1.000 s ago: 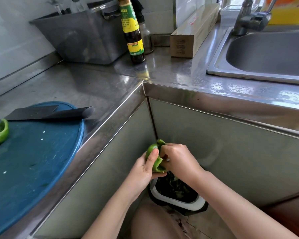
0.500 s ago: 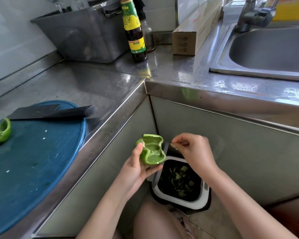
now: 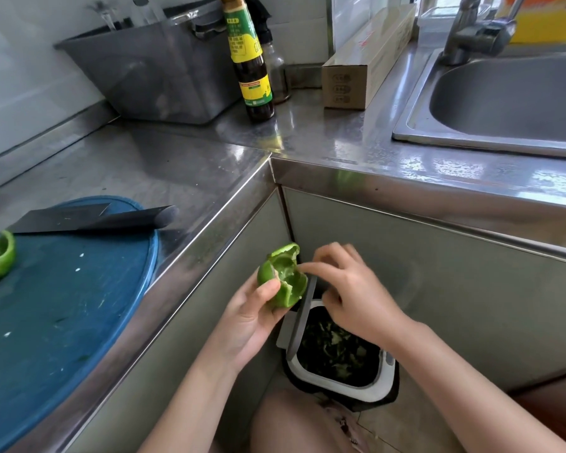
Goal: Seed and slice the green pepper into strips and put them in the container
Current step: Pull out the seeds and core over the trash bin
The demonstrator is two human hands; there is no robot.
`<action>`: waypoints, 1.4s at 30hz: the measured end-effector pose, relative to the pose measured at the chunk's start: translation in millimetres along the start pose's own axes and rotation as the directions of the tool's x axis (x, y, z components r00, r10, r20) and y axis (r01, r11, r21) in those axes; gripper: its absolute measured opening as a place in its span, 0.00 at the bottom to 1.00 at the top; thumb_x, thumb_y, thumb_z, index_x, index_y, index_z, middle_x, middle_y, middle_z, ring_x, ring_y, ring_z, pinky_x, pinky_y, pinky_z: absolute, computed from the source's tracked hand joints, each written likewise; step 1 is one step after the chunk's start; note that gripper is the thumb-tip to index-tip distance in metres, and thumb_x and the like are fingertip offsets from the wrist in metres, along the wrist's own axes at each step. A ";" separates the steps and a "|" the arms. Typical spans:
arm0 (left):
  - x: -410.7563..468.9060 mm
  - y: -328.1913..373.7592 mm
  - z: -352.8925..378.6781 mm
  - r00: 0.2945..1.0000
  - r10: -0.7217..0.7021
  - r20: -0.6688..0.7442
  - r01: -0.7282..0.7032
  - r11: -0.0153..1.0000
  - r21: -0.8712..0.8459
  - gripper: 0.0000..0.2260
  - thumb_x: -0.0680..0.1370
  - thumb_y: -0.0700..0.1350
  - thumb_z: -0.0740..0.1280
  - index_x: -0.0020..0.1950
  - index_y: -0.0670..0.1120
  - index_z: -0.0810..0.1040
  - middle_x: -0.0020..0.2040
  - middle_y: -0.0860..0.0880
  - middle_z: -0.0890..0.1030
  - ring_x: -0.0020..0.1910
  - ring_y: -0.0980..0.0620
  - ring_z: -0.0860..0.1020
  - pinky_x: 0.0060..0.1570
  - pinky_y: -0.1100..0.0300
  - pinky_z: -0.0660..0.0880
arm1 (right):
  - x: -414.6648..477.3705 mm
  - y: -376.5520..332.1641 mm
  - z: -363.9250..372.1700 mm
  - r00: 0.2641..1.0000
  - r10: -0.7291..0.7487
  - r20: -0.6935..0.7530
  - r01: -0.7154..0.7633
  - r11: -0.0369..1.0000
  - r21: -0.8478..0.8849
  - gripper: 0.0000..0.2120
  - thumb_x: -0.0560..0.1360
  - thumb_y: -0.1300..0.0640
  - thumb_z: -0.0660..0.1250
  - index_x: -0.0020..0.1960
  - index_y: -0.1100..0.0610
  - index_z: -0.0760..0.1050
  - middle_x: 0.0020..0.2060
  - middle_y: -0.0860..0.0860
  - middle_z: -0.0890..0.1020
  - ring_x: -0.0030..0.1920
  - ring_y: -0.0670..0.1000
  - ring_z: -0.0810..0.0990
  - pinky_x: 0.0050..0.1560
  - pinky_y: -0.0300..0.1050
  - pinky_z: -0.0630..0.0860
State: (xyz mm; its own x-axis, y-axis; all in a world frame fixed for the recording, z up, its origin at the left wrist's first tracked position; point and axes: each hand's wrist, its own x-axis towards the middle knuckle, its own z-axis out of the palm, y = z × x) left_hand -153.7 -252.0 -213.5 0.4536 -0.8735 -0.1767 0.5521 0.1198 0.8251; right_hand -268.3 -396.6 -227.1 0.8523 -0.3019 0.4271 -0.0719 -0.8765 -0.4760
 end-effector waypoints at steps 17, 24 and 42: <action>26.9 13.1 2.4 0.994 0.096 0.060 -0.082 0.975 -0.208 0.42 0.61 0.35 0.76 0.73 0.42 0.64 0.71 0.43 0.69 0.66 0.44 0.72 0.69 0.49 0.62 | -10.5 33.0 14.6 0.998 -0.005 0.056 0.002 0.999 0.052 0.07 0.75 0.58 0.66 0.52 0.54 0.80 0.50 0.49 0.78 0.50 0.49 0.75 0.51 0.40 0.73; 22.4 9.3 4.1 0.994 0.064 0.087 -0.042 0.971 -0.234 0.39 0.60 0.35 0.76 0.71 0.41 0.68 0.70 0.42 0.70 0.69 0.41 0.68 0.68 0.49 0.63 | -3.5 33.6 23.0 0.972 0.233 -0.034 -0.225 0.960 0.165 0.08 0.67 0.66 0.73 0.39 0.54 0.80 0.36 0.46 0.81 0.37 0.47 0.78 0.41 0.42 0.76; 15.9 4.5 13.5 1.000 -0.027 -0.014 0.024 0.986 -0.166 0.27 0.59 0.49 0.81 0.56 0.47 0.82 0.58 0.41 0.80 0.56 0.44 0.80 0.62 0.39 0.68 | 9.8 14.3 10.0 0.962 -0.100 -0.254 0.118 0.991 0.059 0.07 0.71 0.53 0.71 0.46 0.56 0.83 0.40 0.49 0.79 0.40 0.49 0.77 0.41 0.44 0.74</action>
State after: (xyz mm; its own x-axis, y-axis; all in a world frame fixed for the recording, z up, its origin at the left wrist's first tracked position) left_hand -153.4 -271.6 -205.3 0.4483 -0.8697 -0.2067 0.6713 0.1749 0.7202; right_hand -255.8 -408.3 -237.4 0.6955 -0.2984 0.6537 0.0604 -0.8822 -0.4669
